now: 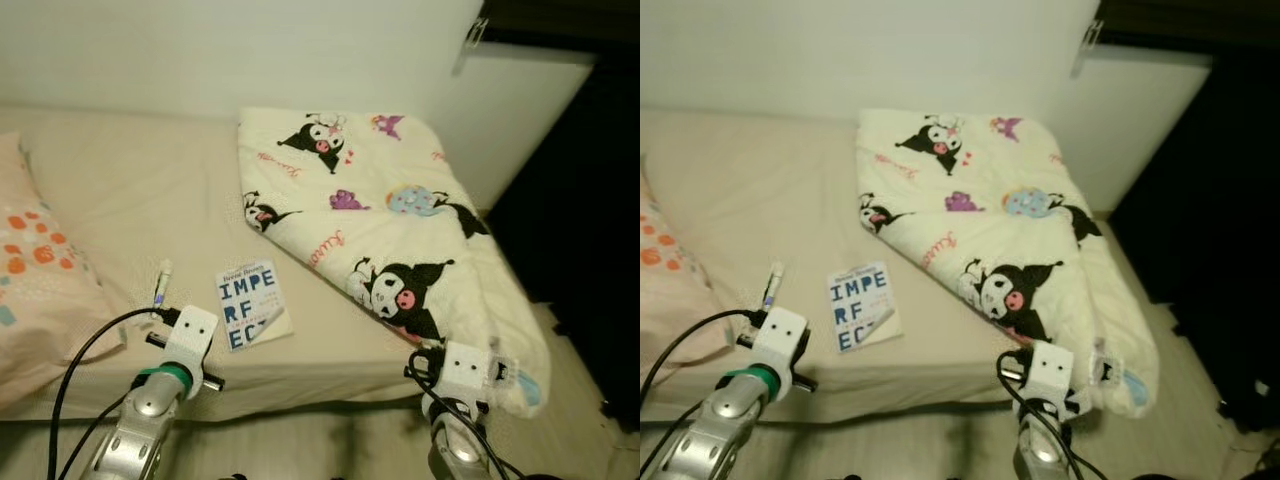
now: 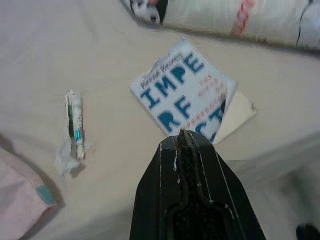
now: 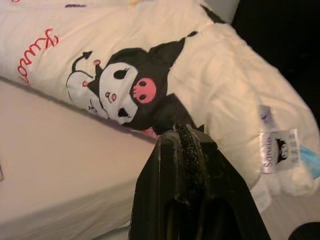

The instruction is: Clean up the room

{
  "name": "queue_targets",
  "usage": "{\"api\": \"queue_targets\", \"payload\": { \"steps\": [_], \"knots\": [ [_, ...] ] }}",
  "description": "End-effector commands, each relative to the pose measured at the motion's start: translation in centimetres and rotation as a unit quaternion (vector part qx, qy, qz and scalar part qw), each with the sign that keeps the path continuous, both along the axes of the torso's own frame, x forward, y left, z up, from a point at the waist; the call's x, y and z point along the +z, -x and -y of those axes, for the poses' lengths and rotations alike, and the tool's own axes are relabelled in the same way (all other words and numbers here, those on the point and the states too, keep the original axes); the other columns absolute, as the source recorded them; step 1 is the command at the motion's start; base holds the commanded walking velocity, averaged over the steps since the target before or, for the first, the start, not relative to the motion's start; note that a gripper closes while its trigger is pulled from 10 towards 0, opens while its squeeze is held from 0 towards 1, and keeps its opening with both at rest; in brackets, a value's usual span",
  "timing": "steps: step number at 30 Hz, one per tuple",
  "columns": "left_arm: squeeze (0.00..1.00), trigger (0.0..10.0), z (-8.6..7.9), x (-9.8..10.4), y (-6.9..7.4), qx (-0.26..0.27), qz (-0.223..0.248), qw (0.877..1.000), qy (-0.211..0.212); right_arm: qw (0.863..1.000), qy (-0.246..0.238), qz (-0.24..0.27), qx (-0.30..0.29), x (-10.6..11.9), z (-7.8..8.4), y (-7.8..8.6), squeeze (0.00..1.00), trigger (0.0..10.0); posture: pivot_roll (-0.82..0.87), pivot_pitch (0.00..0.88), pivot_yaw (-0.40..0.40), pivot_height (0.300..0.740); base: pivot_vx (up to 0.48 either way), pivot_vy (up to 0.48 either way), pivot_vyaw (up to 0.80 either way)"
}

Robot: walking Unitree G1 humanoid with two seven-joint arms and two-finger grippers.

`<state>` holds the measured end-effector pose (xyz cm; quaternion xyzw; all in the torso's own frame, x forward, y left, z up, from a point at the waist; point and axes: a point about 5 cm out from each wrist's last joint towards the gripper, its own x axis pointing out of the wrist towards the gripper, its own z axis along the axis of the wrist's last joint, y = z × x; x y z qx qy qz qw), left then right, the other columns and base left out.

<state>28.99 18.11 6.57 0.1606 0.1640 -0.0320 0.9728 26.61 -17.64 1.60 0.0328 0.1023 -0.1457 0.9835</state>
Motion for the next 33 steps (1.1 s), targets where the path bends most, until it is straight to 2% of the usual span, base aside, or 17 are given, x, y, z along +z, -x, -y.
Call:
{"api": "queue_targets", "payload": {
  "steps": [1, 3, 5, 10, 12, 15, 20, 33],
  "knots": [
    [0.00, 10.0, 0.5, -0.4, 0.1, 0.000, -0.006, 1.000, 0.002, 1.000, 0.002, -0.016, -0.006, -0.7, 0.4, 0.4, 0.00, 10.0, 0.16, 0.002, -0.050, 0.740, 0.000, 0.000, 0.00],
    [0.00, 10.0, 1.2, -0.1, -0.1, 0.006, 0.002, 1.000, 0.025, 1.000, 0.012, -0.017, 0.011, -0.6, -0.1, 0.1, 0.00, 10.0, 0.16, 0.000, -0.051, 0.740, 0.000, 0.000, 0.00],
    [0.00, 10.0, 1.5, 0.0, -0.3, -0.002, 0.011, 1.000, 0.022, 0.999, 0.021, -0.013, 0.029, -0.3, -0.6, -0.4, 0.00, 10.0, 0.16, 0.000, -0.050, 0.740, 0.000, 0.000, 0.00],
    [0.00, 10.0, 0.9, 0.2, -0.6, 0.002, 0.021, 1.000, 0.022, 0.996, 0.008, -0.008, 0.085, 0.4, -2.2, -1.7, 0.00, 10.0, 0.17, 0.013, -0.041, 0.740, 0.000, 0.000, 0.00],
    [0.00, 10.0, 0.2, 0.4, -0.8, 0.020, 0.015, 1.000, 0.013, 0.993, 0.003, -0.018, 0.116, 0.7, -2.9, -2.2, 0.00, 10.0, 0.17, 0.028, -0.040, 0.740, 0.000, 0.000, 0.00],
    [0.00, 10.0, -0.1, 0.5, -0.8, 0.036, 0.025, 0.999, 0.032, 0.992, -0.012, -0.027, 0.121, 0.5, -3.1, -2.4, 0.00, 10.0, 0.17, 0.034, -0.043, 0.740, 0.000, 0.000, 0.00],
    [0.00, 10.0, -0.2, 0.6, -0.8, 0.027, 0.034, 0.999, 0.020, 0.990, -0.011, -0.037, 0.134, 0.2, -3.5, -2.3, 0.00, 10.0, 0.17, 0.035, -0.041, 0.740, 0.000, 0.000, 0.00],
    [0.00, 10.0, -0.4, 0.4, -0.8, 0.030, 0.024, 0.999, 0.030, 0.987, -0.011, -0.057, 0.149, -0.2, -3.4, -2.0, 0.00, 10.0, 0.16, 0.067, -0.041, 0.740, 0.000, 0.000, 0.00]
  ]
}}
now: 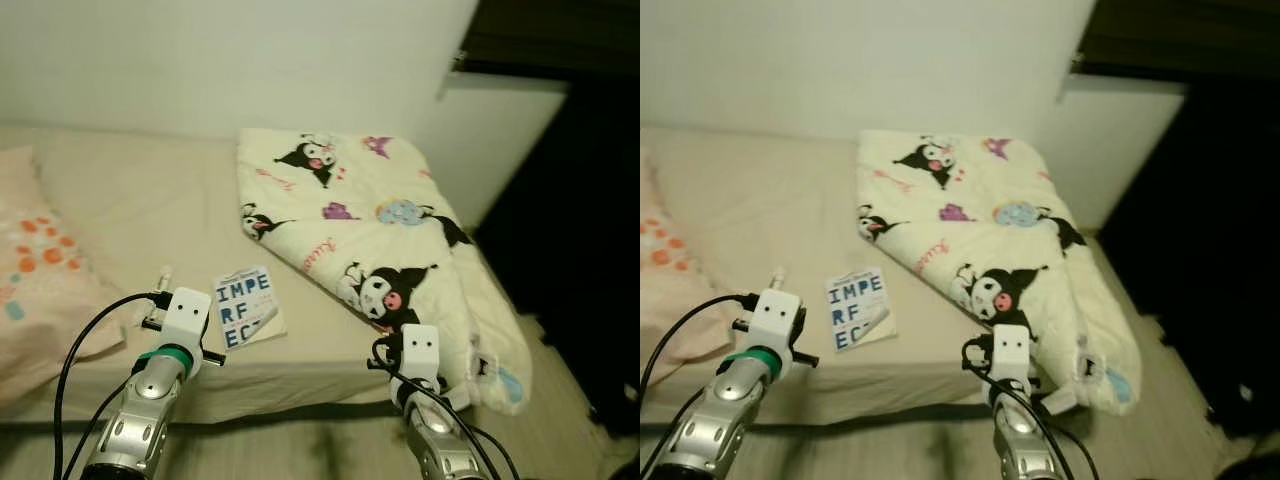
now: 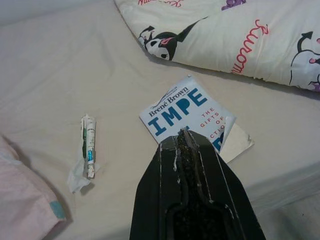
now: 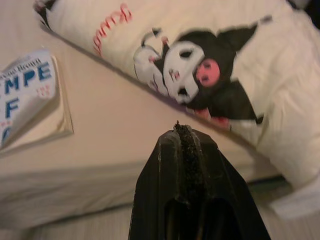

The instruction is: Clean up the room

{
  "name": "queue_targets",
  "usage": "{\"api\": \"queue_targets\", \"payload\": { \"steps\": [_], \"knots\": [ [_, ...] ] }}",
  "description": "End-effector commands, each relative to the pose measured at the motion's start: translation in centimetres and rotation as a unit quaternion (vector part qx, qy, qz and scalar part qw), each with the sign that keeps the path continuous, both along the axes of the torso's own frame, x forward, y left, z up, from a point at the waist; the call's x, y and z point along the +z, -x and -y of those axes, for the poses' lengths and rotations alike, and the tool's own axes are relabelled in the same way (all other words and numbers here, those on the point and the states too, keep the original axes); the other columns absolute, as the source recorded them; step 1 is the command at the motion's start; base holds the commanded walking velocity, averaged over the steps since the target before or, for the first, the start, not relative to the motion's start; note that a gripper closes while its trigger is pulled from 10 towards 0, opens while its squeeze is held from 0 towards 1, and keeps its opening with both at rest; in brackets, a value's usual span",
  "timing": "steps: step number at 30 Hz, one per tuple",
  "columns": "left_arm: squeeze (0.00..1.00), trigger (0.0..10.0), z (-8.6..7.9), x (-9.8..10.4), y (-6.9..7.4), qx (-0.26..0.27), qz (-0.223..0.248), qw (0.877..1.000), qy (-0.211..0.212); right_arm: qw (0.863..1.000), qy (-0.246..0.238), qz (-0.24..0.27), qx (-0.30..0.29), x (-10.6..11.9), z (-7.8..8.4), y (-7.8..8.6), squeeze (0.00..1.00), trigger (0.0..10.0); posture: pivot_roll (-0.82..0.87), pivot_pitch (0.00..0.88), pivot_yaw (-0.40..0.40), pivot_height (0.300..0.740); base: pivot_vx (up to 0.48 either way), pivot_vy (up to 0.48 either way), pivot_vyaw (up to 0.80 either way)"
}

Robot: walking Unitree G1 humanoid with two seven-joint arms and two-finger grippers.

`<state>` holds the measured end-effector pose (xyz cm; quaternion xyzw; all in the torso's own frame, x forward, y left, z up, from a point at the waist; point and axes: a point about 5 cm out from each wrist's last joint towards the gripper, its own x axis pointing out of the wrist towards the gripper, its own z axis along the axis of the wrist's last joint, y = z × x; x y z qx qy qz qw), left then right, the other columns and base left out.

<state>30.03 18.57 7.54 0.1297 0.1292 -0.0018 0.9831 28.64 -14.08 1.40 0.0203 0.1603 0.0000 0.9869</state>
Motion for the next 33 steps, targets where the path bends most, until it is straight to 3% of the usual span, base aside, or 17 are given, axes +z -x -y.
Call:
{"api": "queue_targets", "payload": {
  "steps": [1, 33],
  "knots": [
    [0.00, 10.0, 0.0, -0.6, 0.2, 0.001, -0.017, 1.000, 0.004, 1.000, 0.000, -0.004, 0.003, 0.0, 0.1, 0.1, 0.00, 10.0, 0.16, 0.067, -0.041, 0.740, 0.000, 0.000, 0.00],
    [0.00, 10.0, -0.2, -1.7, 1.2, -0.012, -0.029, 0.999, -0.009, 0.999, -0.015, -0.022, -0.027, -0.8, 0.3, 0.6, 0.00, 10.0, 0.18, 0.044, -0.007, 0.740, 0.000, 0.000, 0.00]
  ]
}}
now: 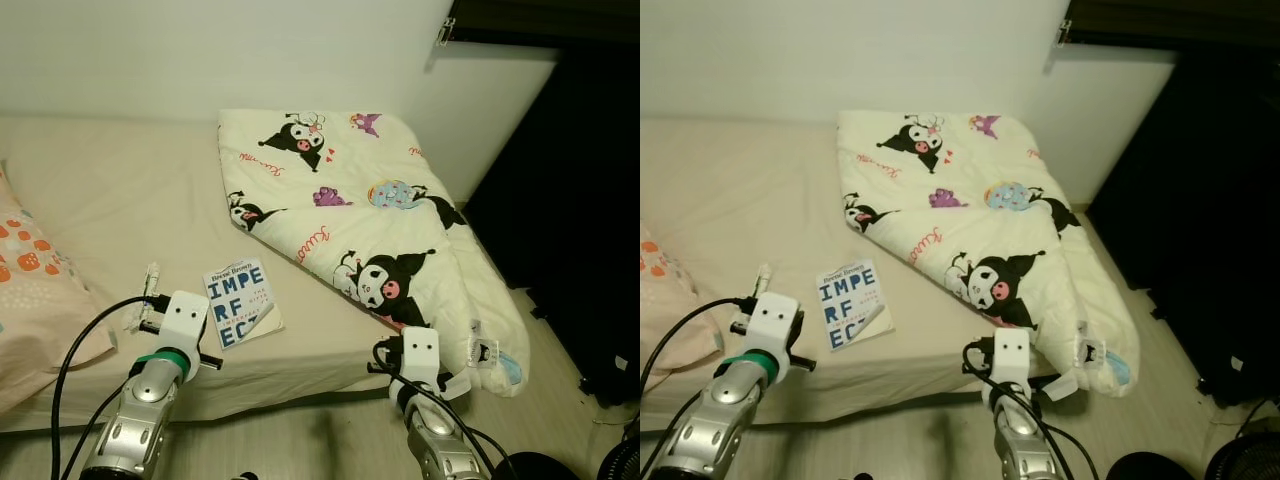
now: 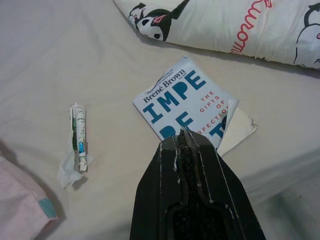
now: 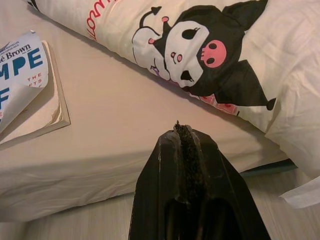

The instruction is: Clean up the room

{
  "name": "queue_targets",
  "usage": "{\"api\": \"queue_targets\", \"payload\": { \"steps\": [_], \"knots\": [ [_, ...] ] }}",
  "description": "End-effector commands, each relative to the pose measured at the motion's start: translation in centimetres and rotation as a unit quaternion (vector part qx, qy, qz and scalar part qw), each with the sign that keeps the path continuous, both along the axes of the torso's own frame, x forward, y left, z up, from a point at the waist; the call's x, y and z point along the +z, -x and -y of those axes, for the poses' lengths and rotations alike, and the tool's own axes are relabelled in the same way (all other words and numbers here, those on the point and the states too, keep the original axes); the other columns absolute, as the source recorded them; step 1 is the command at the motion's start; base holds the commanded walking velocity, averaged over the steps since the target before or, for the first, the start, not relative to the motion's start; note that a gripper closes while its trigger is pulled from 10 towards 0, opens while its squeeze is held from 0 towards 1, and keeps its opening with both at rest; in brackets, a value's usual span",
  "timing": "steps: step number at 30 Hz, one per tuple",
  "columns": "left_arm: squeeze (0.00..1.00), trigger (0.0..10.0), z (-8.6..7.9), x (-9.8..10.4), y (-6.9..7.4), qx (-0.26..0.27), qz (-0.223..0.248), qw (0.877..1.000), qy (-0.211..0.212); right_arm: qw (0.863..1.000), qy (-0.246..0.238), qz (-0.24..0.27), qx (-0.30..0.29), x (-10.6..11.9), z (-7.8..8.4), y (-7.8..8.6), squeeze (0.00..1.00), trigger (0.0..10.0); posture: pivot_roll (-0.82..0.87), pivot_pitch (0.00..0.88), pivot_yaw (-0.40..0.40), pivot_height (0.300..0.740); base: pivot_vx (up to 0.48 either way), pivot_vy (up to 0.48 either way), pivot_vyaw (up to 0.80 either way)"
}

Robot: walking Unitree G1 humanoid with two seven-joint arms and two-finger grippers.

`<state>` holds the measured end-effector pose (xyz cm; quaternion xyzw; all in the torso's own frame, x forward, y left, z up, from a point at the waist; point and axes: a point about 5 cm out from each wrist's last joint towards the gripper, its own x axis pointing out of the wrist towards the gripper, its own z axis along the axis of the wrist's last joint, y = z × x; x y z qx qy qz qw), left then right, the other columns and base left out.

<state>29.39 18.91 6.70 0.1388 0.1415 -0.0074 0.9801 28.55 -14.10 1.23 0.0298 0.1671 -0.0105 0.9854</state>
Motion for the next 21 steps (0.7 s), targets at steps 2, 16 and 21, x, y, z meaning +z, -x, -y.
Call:
{"api": "queue_targets", "payload": {
  "steps": [2, 16, 21],
  "knots": [
    [0.00, 10.0, 0.11, -0.90, 0.57, -0.007, -0.016, 1.000, 0.000, 1.000, -0.008, -0.015, -0.017, -0.67, 0.21, 0.49, 0.00, 10.0, 0.18, 0.044, -0.007, 0.740, 0.000, 0.000, 0.00],
    [0.00, 10.0, 0.09, -0.63, 0.23, -0.006, -0.014, 1.000, 0.006, 0.999, -0.014, -0.020, -0.024, -0.83, -0.27, 0.49, 0.00, 10.0, 0.19, 0.043, 0.009, 0.740, 0.000, 0.000, 0.00],
    [0.00, 10.0, 0.00, -0.52, 0.14, -0.002, -0.015, 1.000, 0.008, 0.999, -0.011, -0.023, -0.019, -0.81, -0.33, 0.39, 0.00, 10.0, 0.19, 0.067, -0.008, 0.740, 0.000, 0.000, 0.00]
  ]
}}
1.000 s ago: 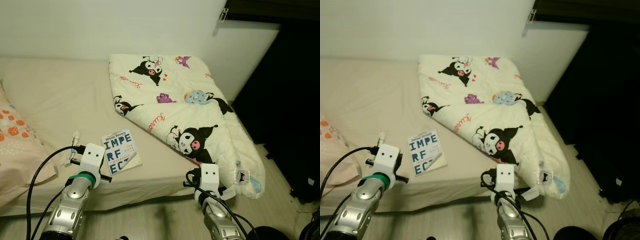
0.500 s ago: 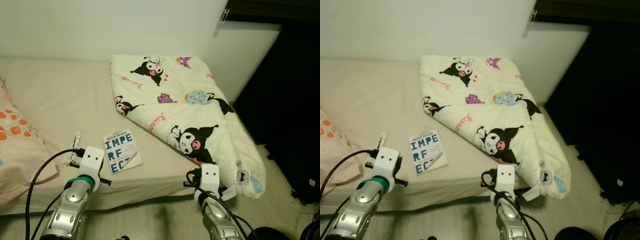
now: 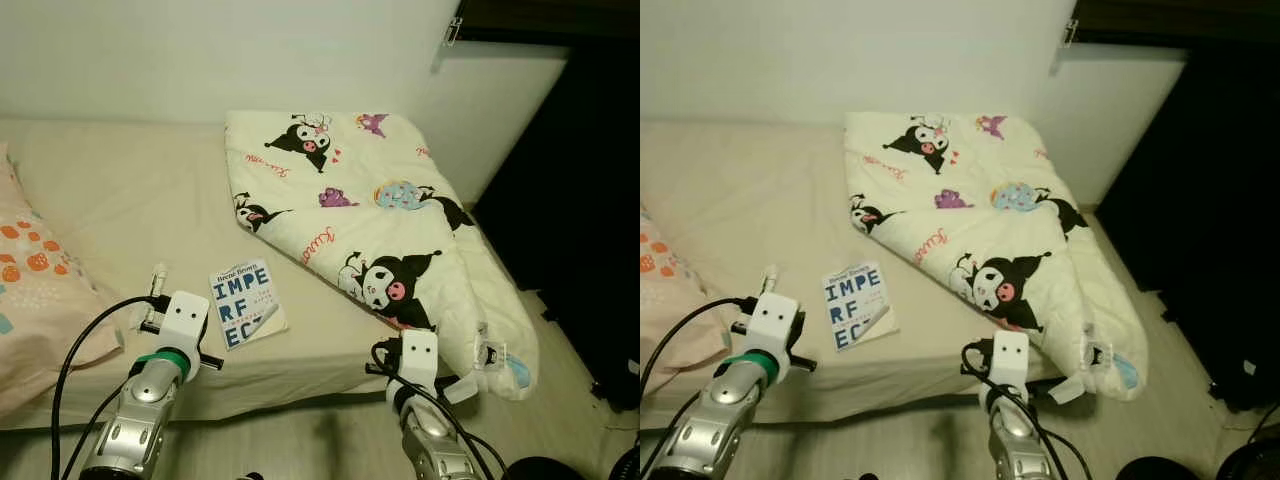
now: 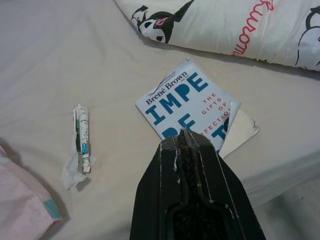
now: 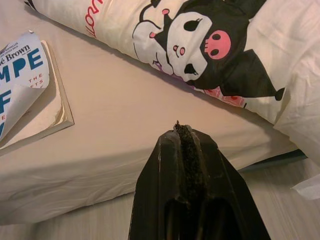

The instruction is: Clean up the room

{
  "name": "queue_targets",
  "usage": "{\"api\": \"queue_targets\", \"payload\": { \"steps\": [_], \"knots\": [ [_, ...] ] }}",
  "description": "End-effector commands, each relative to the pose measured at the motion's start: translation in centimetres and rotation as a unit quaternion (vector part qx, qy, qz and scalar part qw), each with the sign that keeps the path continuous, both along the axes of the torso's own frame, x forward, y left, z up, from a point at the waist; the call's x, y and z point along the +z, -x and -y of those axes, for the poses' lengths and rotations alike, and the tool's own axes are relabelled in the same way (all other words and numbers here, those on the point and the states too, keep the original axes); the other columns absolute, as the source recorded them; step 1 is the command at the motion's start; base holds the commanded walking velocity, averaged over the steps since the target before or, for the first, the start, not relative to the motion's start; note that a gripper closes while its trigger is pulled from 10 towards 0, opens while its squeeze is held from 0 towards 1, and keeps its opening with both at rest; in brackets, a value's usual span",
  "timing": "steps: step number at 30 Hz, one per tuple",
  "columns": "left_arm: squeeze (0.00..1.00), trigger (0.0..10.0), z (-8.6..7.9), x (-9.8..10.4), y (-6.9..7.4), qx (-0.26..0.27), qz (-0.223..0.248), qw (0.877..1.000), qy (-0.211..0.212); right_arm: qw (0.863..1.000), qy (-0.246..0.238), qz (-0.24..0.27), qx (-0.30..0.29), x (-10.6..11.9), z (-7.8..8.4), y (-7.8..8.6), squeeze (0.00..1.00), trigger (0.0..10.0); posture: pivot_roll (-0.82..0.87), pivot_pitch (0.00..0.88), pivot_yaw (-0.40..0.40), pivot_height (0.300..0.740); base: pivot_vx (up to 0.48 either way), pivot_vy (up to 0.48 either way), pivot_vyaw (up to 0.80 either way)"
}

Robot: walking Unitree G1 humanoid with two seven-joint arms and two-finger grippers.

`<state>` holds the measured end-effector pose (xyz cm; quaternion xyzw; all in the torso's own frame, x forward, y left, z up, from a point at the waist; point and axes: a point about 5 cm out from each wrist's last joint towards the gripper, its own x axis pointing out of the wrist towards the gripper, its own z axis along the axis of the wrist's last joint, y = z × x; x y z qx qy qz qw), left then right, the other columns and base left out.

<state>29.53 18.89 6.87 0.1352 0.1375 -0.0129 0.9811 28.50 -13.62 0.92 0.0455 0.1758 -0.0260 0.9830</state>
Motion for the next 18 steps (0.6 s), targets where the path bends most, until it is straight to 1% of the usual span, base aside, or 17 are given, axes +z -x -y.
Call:
{"api": "queue_targets", "payload": {
  "steps": [1, 5, 7, 12, 18],
  "knots": [
    [0.00, 10.0, 0.0, -0.7, 0.3, 0.007, -0.018, 1.000, 0.004, 1.000, 0.002, -0.014, 0.000, -0.5, 0.1, 0.3, 0.00, 10.0, 0.19, 0.072, -0.010, 0.740, 0.000, 0.000, 0.00],
    [0.00, 10.0, 0.0, -0.4, 0.1, 0.009, -0.015, 1.000, 0.006, 1.000, 0.003, -0.015, 0.002, -0.5, 0.1, 0.2, 0.00, 10.0, 0.19, 0.079, -0.011, 0.740, 0.000, 0.000, 0.00],
    [0.00, 10.0, 0.1, 0.0, 0.1, 0.001, -0.009, 1.000, 0.004, 1.000, 0.002, -0.016, 0.003, -0.6, 0.0, 0.3, 0.00, 10.0, 0.20, 0.077, -0.008, 0.740, 0.000, 0.259, 0.00],
    [0.00, 10.0, 0.3, 0.4, 0.1, -0.004, -0.004, 1.000, 0.006, 1.000, 0.000, -0.016, 0.005, -0.6, -0.1, 0.4, 0.00, 10.0, 0.20, 0.066, -0.004, 0.740, 0.000, 0.390, 0.00],
    [0.00, 10.0, 0.3, 0.7, -0.1, -0.004, -0.001, 1.000, 0.007, 1.000, -0.001, -0.013, 0.003, -0.5, 0.0, 0.2, 0.00, 10.0, 0.20, 0.070, -0.007, 0.740, 0.000, 0.480, 0.00]
  ]
}}
